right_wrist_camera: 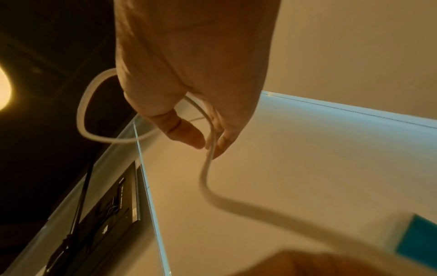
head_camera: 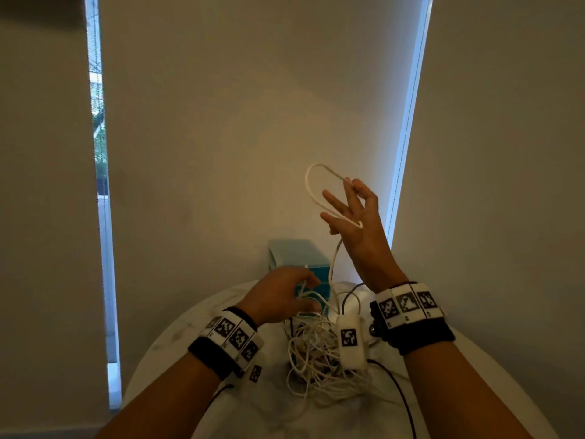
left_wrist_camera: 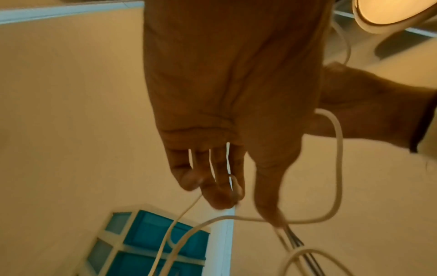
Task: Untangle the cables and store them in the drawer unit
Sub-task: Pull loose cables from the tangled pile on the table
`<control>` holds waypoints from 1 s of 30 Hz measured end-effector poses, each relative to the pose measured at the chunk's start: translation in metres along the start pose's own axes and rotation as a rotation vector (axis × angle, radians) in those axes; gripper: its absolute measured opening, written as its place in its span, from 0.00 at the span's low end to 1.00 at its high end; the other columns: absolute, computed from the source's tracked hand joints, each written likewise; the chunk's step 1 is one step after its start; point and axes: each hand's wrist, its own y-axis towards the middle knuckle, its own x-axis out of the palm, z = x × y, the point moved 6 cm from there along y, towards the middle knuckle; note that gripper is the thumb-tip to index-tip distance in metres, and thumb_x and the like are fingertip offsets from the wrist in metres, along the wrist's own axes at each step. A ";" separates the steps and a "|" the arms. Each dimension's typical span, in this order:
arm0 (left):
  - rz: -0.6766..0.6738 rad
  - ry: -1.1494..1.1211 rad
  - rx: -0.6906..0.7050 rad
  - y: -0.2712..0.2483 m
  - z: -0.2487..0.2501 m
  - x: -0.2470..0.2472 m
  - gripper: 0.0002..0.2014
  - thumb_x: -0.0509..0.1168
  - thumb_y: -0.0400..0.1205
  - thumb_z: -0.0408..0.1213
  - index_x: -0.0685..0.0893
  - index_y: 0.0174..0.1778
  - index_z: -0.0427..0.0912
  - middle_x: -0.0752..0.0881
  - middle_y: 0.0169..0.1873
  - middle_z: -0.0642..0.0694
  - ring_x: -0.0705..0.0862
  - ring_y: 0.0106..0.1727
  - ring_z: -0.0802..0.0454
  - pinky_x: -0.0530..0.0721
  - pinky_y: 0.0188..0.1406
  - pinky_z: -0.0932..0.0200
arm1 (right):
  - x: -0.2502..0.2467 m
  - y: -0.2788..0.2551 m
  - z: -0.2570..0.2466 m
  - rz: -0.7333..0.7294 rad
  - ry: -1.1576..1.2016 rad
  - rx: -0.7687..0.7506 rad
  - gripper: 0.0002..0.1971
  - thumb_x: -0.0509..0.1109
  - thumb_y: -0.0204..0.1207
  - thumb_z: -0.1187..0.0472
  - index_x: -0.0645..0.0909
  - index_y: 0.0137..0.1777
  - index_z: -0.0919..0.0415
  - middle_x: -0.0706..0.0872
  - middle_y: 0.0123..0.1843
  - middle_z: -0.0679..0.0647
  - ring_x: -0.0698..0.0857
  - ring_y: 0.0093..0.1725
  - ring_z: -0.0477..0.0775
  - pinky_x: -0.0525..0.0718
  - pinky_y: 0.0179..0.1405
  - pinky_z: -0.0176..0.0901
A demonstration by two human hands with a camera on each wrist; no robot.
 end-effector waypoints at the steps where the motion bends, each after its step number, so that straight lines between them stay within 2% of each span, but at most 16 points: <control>1: 0.056 0.025 0.001 0.002 -0.004 -0.005 0.16 0.79 0.82 0.53 0.93 0.61 0.50 0.90 0.57 0.54 0.81 0.44 0.63 0.84 0.49 0.59 | -0.004 0.002 -0.004 0.009 -0.039 -0.003 0.42 0.67 0.83 0.84 0.57 0.88 0.52 0.58 0.95 0.52 0.81 0.82 0.49 0.88 0.51 0.36; 2: 0.094 0.030 0.000 0.004 -0.010 -0.012 0.12 0.77 0.84 0.50 0.95 0.56 0.48 0.91 0.52 0.53 0.82 0.42 0.63 0.83 0.48 0.58 | -0.010 0.003 -0.006 0.024 -0.073 0.006 0.42 0.68 0.82 0.84 0.57 0.88 0.51 0.57 0.96 0.51 0.80 0.82 0.49 0.88 0.50 0.36; 3: 0.106 0.033 -0.005 0.004 -0.017 -0.019 0.10 0.77 0.84 0.49 0.96 0.52 0.47 0.90 0.46 0.54 0.83 0.39 0.64 0.81 0.43 0.63 | -0.016 0.004 -0.008 0.046 -0.105 0.023 0.43 0.68 0.81 0.84 0.57 0.88 0.50 0.56 0.96 0.51 0.80 0.83 0.48 0.88 0.49 0.36; 5: 0.082 0.056 -0.047 0.004 -0.032 -0.034 0.09 0.77 0.84 0.48 0.96 0.51 0.46 0.86 0.38 0.63 0.83 0.32 0.71 0.73 0.35 0.75 | -0.027 0.007 -0.008 0.062 -0.156 0.080 0.46 0.68 0.80 0.83 0.56 0.88 0.47 0.54 0.97 0.50 0.78 0.84 0.49 0.89 0.47 0.36; 6: 0.077 0.070 -0.076 0.002 -0.039 -0.042 0.09 0.77 0.84 0.48 0.96 0.52 0.47 0.84 0.37 0.65 0.82 0.32 0.71 0.73 0.34 0.75 | -0.031 0.007 -0.005 0.053 -0.179 0.116 0.47 0.69 0.79 0.83 0.55 0.88 0.47 0.53 0.97 0.50 0.77 0.84 0.49 0.89 0.45 0.34; 9: 0.055 0.056 -0.072 0.000 -0.046 -0.052 0.14 0.78 0.82 0.51 0.93 0.62 0.54 0.88 0.42 0.61 0.83 0.39 0.69 0.78 0.43 0.67 | -0.026 0.008 -0.004 0.035 -0.246 0.172 0.47 0.68 0.79 0.84 0.54 0.88 0.46 0.51 0.97 0.50 0.75 0.82 0.46 0.86 0.39 0.24; 12: -0.108 0.022 0.016 0.007 -0.024 -0.020 0.25 0.79 0.80 0.54 0.88 0.74 0.56 0.93 0.52 0.54 0.85 0.49 0.63 0.82 0.56 0.63 | -0.008 0.012 -0.005 0.013 -0.231 0.180 0.45 0.65 0.80 0.84 0.53 0.88 0.47 0.52 0.97 0.52 0.76 0.82 0.48 0.85 0.39 0.22; 14: -0.195 0.082 0.041 0.015 -0.010 0.008 0.25 0.78 0.81 0.55 0.90 0.73 0.51 0.92 0.58 0.49 0.86 0.52 0.56 0.83 0.57 0.55 | 0.004 0.016 -0.005 0.004 -0.243 0.175 0.45 0.66 0.79 0.82 0.53 0.88 0.47 0.53 0.97 0.52 0.76 0.83 0.51 0.88 0.51 0.29; 16: -0.243 0.169 0.067 0.021 -0.006 0.025 0.20 0.76 0.83 0.56 0.93 0.64 0.48 0.92 0.56 0.47 0.85 0.50 0.52 0.83 0.52 0.53 | 0.005 0.021 -0.003 -0.010 -0.274 0.182 0.46 0.68 0.78 0.79 0.54 0.88 0.44 0.55 0.96 0.52 0.77 0.84 0.56 0.86 0.67 0.45; 19: -0.303 0.265 0.050 0.021 -0.015 0.028 0.16 0.75 0.84 0.56 0.93 0.55 0.46 0.90 0.50 0.46 0.83 0.47 0.51 0.81 0.49 0.53 | -0.009 0.022 -0.003 -0.018 -0.323 0.239 0.47 0.71 0.77 0.79 0.55 0.88 0.45 0.57 0.96 0.52 0.79 0.82 0.55 0.87 0.63 0.45; 22: -0.353 0.221 0.040 0.013 -0.024 0.002 0.15 0.76 0.84 0.53 0.94 0.52 0.44 0.91 0.44 0.47 0.83 0.40 0.56 0.80 0.45 0.60 | -0.028 0.017 0.001 -0.158 -0.426 0.363 0.54 0.80 0.75 0.79 0.51 0.91 0.50 0.57 0.96 0.54 0.76 0.85 0.57 0.87 0.73 0.55; 24: -0.293 0.190 -0.049 0.009 -0.041 -0.039 0.14 0.78 0.82 0.53 0.96 0.50 0.45 0.91 0.37 0.52 0.83 0.32 0.64 0.78 0.37 0.71 | -0.039 0.007 0.005 -0.336 -0.512 0.480 0.64 0.87 0.70 0.73 0.44 0.94 0.50 0.53 0.97 0.51 0.72 0.88 0.56 0.80 0.76 0.50; 26: -0.048 0.168 -0.167 0.010 -0.070 -0.096 0.13 0.79 0.82 0.51 0.96 0.49 0.43 0.93 0.37 0.49 0.85 0.29 0.66 0.81 0.33 0.72 | -0.050 -0.005 0.006 -0.475 -0.530 0.571 0.70 0.90 0.67 0.68 0.39 0.94 0.43 0.50 0.97 0.45 0.70 0.90 0.53 0.77 0.75 0.49; 27: 0.102 0.167 -0.246 0.008 -0.090 -0.125 0.12 0.78 0.84 0.47 0.96 0.52 0.40 0.94 0.40 0.45 0.90 0.34 0.60 0.86 0.36 0.67 | -0.052 -0.011 0.004 -0.505 -0.498 0.589 0.71 0.90 0.66 0.68 0.39 0.94 0.40 0.50 0.97 0.42 0.70 0.89 0.51 0.77 0.75 0.49; 28: 0.194 0.206 -0.335 0.005 -0.108 -0.148 0.13 0.75 0.86 0.42 0.94 0.60 0.37 0.95 0.48 0.40 0.93 0.44 0.51 0.90 0.45 0.60 | -0.051 -0.015 0.004 -0.520 -0.438 0.592 0.71 0.90 0.65 0.69 0.41 0.94 0.39 0.51 0.96 0.41 0.71 0.89 0.49 0.79 0.76 0.49; 30: 0.165 0.357 -0.580 -0.008 -0.141 -0.170 0.23 0.69 0.89 0.36 0.79 0.80 0.33 0.85 0.73 0.33 0.86 0.72 0.37 0.85 0.71 0.47 | -0.041 -0.019 0.010 -0.531 -0.313 0.583 0.72 0.91 0.62 0.71 0.45 0.94 0.37 0.51 0.97 0.43 0.73 0.88 0.48 0.82 0.79 0.52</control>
